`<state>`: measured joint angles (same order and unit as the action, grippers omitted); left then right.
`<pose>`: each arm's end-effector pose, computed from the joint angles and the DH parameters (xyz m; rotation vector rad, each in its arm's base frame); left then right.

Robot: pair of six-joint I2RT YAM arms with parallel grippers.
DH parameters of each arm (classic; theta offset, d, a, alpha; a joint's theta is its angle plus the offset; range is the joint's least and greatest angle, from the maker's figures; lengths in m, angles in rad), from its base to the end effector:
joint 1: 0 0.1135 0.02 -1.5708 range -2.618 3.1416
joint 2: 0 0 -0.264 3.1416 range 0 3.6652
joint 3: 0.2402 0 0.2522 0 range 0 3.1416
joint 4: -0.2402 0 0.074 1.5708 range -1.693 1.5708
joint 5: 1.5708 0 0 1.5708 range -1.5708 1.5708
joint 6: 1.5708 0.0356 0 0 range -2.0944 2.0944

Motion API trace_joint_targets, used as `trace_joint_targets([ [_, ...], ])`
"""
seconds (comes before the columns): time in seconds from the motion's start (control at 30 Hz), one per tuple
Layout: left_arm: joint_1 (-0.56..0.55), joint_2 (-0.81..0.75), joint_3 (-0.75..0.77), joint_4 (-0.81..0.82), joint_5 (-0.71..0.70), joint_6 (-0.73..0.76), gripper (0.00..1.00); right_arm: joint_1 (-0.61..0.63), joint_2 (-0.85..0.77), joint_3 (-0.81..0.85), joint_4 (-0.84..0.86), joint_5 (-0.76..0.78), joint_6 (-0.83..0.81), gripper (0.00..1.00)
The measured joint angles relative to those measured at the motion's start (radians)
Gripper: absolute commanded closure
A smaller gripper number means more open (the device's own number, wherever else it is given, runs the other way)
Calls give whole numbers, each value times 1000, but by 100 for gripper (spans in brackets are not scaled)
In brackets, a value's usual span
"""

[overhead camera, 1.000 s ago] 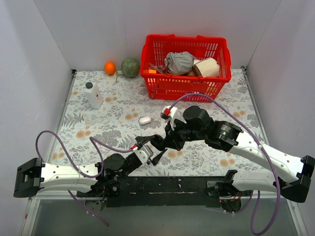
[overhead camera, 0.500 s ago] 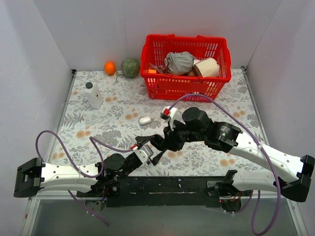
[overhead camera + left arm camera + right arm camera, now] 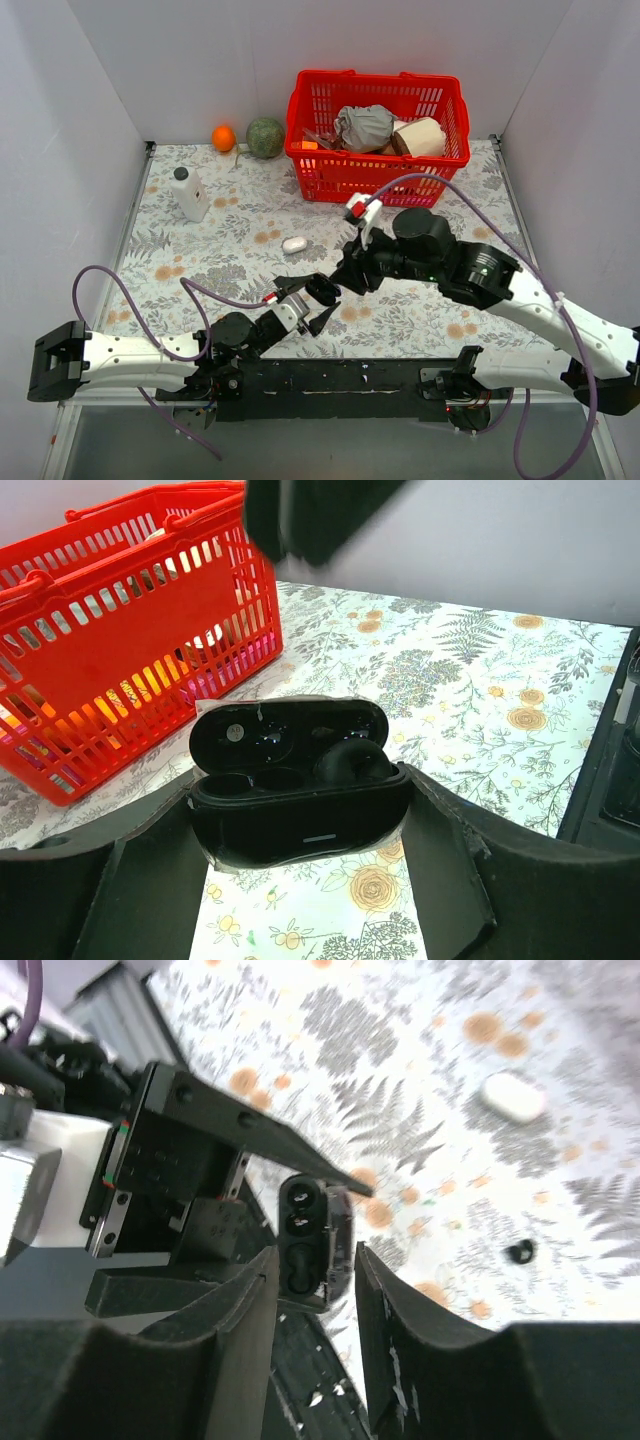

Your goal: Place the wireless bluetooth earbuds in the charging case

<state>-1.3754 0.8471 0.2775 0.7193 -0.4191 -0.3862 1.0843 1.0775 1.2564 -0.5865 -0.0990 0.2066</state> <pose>0.0509 -0.1827 0.2456 0.3840 1.4896 -1.1363 0.1025 0.2013 0.4053 -0.9533 1.8703 0.9128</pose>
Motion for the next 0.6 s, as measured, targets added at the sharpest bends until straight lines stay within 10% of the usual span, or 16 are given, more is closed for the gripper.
trace_joint_targets([
  [0.3, 0, -81, -4, -40, 3, -38, 100, -152, -140, -141, 105, 216, 38, 56],
  [0.6, 0, -294, -6, -265, 85, -140, 100, -298, 81, -488, 245, 249, 87, 58],
])
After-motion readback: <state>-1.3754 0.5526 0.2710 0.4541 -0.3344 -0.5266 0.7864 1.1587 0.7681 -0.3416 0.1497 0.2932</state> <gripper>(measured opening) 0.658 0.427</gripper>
